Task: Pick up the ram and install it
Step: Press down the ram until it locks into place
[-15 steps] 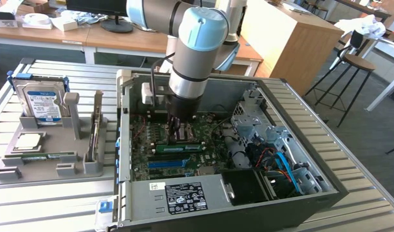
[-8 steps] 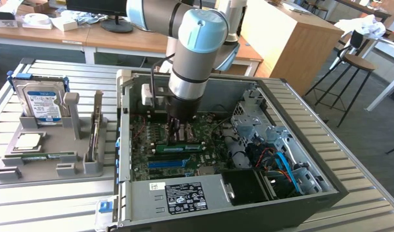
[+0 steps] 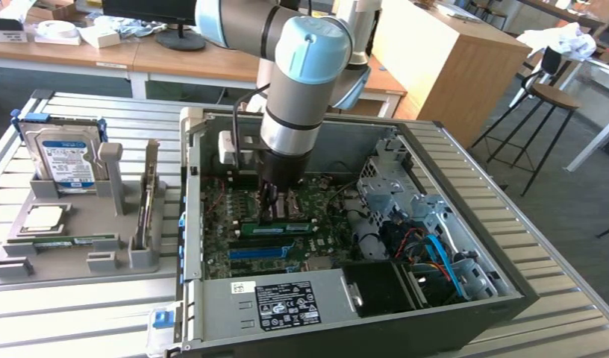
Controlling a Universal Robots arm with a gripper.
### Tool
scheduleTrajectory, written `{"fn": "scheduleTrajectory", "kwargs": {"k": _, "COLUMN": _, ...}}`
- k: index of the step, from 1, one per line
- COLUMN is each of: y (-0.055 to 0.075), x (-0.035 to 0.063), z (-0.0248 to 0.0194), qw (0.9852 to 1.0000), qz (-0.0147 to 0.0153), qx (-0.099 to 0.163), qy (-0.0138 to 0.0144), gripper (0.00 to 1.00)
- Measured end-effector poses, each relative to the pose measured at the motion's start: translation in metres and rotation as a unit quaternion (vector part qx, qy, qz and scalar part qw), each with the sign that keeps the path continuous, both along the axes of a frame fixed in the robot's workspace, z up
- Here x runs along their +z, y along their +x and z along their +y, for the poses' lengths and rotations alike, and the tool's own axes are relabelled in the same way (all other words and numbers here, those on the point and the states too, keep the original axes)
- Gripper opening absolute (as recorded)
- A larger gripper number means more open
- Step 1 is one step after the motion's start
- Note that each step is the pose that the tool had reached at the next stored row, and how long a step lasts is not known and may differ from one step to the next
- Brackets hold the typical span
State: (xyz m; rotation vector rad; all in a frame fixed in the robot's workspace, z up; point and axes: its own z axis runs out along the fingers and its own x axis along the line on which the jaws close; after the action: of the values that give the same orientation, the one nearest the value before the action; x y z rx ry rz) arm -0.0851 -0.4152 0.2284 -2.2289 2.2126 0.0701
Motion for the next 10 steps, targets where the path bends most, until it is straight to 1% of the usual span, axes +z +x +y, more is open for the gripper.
{"fn": "scheduleTrajectory", "kwargs": {"k": 3, "y": 0.0, "x": -0.0003, "z": 0.0, "qw": 1.0, "qz": -0.0001, "qx": 0.0, "qy": 0.0002, "gripper": 0.1}}
{"fn": "scheduleTrajectory", "kwargs": {"k": 6, "y": -0.0001, "x": -0.0012, "z": 0.0, "qw": 1.0, "qz": -0.0003, "qx": 0.0, "qy": 0.0012, "gripper": 0.1}}
{"fn": "scheduleTrajectory", "kwargs": {"k": 10, "y": -0.0001, "x": -0.0014, "z": 0.0, "qw": 1.0, "qz": -0.0004, "qx": 0.0, "qy": 0.0014, "gripper": 0.1}}
